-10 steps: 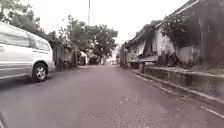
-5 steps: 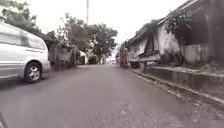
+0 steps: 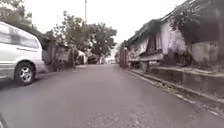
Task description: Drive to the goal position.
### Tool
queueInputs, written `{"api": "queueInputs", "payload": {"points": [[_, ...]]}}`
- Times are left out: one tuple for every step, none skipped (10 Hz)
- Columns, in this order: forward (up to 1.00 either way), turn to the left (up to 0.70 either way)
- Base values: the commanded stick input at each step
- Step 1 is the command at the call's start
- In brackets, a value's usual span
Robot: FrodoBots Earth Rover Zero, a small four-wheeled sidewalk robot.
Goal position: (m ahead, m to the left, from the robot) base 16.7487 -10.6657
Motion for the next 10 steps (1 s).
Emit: {"api": "queueInputs", "payload": {"points": [[0.70, 0.00], [0.70, 0.00], [0.70, 0.00], [0.70, 0.00], [0.70, 0.00], [0.70, 0.00], [0.70, 0.00], [0.70, 0.00], [0.70, 0.00], [0.70, 0.00]]}}
